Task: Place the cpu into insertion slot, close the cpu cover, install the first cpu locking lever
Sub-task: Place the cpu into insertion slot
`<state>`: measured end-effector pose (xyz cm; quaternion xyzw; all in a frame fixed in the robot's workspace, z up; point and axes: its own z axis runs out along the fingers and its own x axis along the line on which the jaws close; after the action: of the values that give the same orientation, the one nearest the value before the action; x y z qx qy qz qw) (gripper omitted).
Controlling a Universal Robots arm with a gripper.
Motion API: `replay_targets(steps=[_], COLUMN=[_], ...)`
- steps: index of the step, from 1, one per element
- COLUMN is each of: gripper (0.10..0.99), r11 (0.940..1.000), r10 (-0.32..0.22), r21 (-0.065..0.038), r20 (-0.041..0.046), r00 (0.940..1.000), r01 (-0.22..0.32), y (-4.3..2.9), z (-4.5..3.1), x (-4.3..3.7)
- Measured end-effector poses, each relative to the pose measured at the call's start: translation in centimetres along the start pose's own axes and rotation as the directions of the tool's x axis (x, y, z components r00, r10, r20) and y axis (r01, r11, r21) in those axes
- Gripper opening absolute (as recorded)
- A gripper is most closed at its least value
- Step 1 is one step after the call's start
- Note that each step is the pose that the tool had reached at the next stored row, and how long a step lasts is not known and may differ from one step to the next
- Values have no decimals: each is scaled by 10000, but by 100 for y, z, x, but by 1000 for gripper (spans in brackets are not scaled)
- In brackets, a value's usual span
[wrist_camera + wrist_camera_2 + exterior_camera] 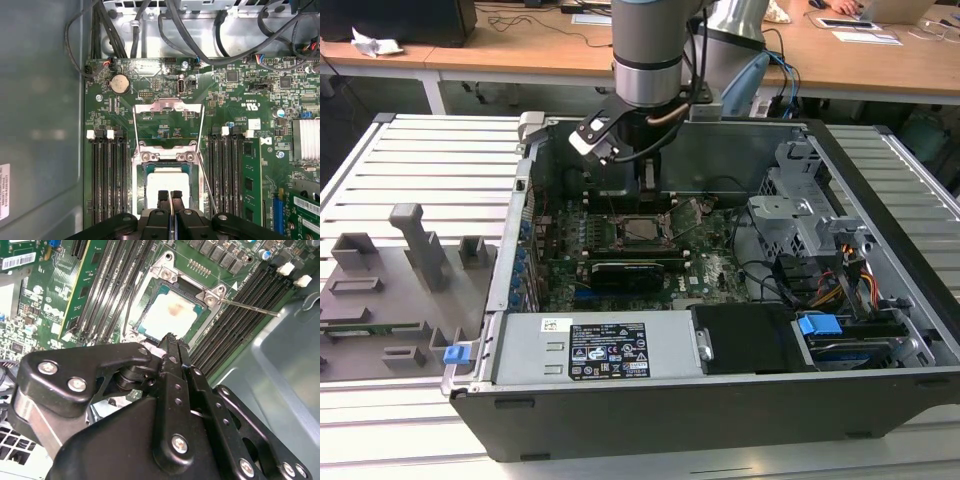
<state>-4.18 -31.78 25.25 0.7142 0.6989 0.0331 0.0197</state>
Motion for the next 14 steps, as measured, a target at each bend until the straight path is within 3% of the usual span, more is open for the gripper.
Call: replay_targets(steps=[4,6,9,11,14], gripper=[153,153,153,153,153], r11=[10000,10000,10000,10000,9999], r10=[0,15,29,29,30], r21=[0,6,46,80,125], r20=[-1,-6,-3,-1,-2], r00=[10000,10000,10000,10000,10000], r01=[0,-15,-29,-29,-30], y=[6,29,155,297,395], z=[-88,-89,-78,-65,-56], x=[2,2,5,8,10])
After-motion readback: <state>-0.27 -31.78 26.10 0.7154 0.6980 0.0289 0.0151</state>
